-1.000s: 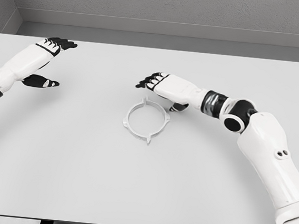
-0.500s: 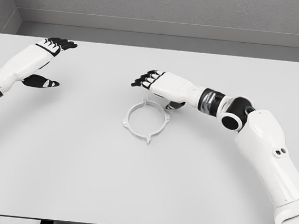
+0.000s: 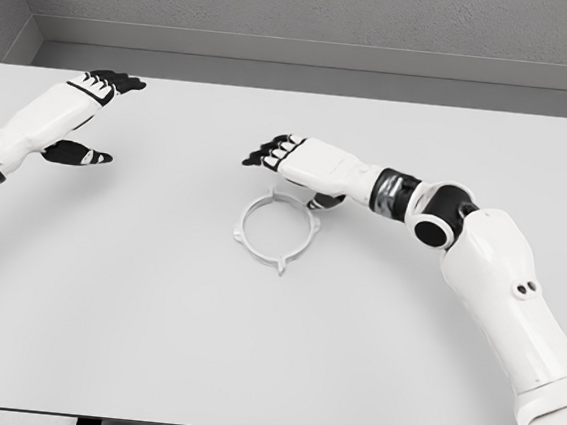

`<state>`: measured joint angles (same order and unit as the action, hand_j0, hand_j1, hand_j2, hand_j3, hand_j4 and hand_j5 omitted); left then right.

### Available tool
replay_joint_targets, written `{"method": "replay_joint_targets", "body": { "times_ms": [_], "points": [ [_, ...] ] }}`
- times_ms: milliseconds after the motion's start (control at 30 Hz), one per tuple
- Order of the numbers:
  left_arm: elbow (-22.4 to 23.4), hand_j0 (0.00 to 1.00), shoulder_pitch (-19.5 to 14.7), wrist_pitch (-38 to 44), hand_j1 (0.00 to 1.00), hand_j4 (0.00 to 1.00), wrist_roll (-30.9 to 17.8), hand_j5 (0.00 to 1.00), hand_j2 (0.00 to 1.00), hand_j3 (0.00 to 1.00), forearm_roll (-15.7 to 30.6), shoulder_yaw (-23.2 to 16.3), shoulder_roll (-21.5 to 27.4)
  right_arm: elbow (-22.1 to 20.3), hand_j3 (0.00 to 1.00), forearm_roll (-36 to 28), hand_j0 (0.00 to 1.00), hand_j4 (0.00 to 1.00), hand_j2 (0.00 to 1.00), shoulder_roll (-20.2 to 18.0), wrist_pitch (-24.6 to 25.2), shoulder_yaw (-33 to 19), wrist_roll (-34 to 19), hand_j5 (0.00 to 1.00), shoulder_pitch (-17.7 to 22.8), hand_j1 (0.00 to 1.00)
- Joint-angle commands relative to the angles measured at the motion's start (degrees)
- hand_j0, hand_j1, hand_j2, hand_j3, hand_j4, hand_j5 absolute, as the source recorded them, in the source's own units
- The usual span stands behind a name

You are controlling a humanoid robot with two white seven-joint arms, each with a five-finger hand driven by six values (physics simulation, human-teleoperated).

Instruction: Assemble PVC drainage pipe clamps

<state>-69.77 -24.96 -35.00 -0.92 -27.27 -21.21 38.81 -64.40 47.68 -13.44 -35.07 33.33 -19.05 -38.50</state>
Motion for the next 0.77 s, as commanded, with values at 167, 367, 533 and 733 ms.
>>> {"method": "replay_joint_targets", "body": {
  "times_ms": [167,367,533,733],
  "points": [
    [0.07,1.0,0.0,0.0,1.0,1.0,0.04,1.0,1.0,1.0,0.37,0.03,0.04,0.15,1.0,-0.39,1.0,1.0,1.0,0.0,0.07,-0.54,-0.12,1.0,-0.44,1.0],
    [0.07,1.0,0.0,0.0,1.0,1.0,0.04,1.0,1.0,1.0,0.46,0.12,0.22,-9.25,1.0,-6.88,1.0,1.0,1.0,-7.9,0.07,-10.12,-0.38,1.0,-2.2,1.0],
    [0.6,1.0,-0.09,0.0,1.0,1.0,0.12,1.0,1.0,1.0,0.46,0.21,0.57,-21.03,1.0,-32.29,1.0,1.0,1.0,-34.19,0.07,-13.46,-0.29,1.0,4.56,1.0],
    [0.95,1.0,-0.17,0.0,1.0,1.0,0.48,1.0,1.0,1.0,0.55,0.21,0.57,-24.37,1.0,-32.65,1.0,1.0,1.0,-37.53,0.07,-28.67,-0.38,1.0,21.45,1.0]
  ]
}}
